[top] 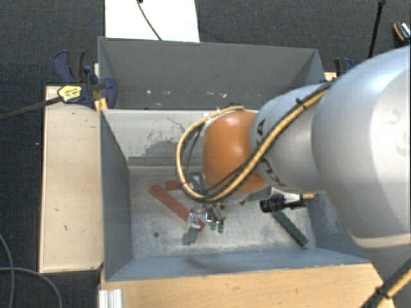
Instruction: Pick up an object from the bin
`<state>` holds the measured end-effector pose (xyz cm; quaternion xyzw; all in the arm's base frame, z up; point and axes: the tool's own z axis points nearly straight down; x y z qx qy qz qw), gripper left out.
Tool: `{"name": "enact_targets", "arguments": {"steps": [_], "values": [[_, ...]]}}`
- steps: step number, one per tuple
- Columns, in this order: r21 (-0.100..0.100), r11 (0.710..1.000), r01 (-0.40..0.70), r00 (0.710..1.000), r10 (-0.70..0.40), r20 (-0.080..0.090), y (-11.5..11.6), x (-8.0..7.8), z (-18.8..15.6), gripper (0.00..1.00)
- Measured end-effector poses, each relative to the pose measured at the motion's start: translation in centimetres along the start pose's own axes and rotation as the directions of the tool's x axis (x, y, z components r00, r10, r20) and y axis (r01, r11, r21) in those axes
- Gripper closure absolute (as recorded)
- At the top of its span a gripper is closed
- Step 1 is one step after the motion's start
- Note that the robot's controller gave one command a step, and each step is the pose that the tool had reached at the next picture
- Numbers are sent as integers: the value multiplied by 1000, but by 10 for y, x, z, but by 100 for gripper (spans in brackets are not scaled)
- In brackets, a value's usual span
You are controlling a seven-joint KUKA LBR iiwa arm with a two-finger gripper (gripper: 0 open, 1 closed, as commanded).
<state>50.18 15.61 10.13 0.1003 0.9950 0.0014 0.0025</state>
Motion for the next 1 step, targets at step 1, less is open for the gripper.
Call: {"name": "enact_targets", "arguments": {"steps": [1], "values": [[1,963,-268,963,268,1,5,-5,1,0]]}}
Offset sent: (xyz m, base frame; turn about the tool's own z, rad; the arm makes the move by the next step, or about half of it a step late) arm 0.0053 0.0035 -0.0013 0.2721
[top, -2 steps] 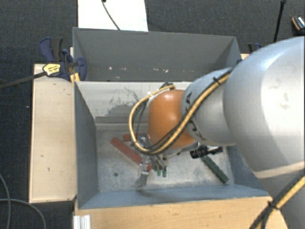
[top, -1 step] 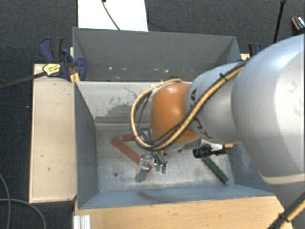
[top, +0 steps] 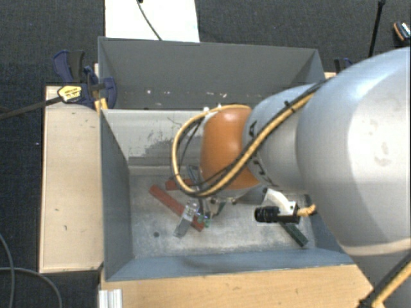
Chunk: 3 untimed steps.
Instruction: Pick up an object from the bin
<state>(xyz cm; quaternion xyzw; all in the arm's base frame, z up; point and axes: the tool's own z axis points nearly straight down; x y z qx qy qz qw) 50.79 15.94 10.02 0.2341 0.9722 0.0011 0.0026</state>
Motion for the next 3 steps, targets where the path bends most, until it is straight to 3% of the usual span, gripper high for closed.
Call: {"name": "enact_targets", "arguments": {"steps": [1,2,3], "values": [[7,974,-226,974,226,-6,-5,2,31,0],[7,974,-227,974,227,-6,-5,2,31,0],[6,974,-228,974,228,-6,-5,2,31,100]]}}
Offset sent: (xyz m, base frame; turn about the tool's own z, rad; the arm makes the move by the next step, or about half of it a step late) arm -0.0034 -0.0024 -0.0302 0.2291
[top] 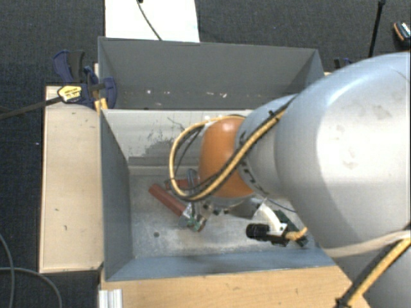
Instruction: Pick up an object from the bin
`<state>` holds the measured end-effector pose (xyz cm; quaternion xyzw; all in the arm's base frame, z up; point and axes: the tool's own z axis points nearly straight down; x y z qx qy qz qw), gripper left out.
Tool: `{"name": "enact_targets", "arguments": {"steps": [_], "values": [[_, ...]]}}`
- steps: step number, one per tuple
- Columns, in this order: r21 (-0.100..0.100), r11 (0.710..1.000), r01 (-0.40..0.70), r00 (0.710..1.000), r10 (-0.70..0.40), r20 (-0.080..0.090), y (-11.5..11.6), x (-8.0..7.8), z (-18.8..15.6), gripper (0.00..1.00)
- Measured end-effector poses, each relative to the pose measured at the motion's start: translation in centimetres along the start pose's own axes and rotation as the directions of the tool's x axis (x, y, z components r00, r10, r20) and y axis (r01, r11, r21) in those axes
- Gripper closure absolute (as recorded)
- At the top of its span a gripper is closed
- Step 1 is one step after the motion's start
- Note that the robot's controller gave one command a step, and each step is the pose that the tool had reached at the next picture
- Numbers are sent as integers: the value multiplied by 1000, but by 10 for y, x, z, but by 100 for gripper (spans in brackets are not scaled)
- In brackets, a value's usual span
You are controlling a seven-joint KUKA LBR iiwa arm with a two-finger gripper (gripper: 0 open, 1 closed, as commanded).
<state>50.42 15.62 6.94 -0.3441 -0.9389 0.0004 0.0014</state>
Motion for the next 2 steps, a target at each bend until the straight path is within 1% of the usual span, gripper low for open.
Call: {"name": "enact_targets", "arguments": {"steps": [1,2], "values": [[-3,1000,0,1000,0,3,0,-1,-12,100],[-6,1000,5,1000,-5,5,1,-2,-54,100]]}}
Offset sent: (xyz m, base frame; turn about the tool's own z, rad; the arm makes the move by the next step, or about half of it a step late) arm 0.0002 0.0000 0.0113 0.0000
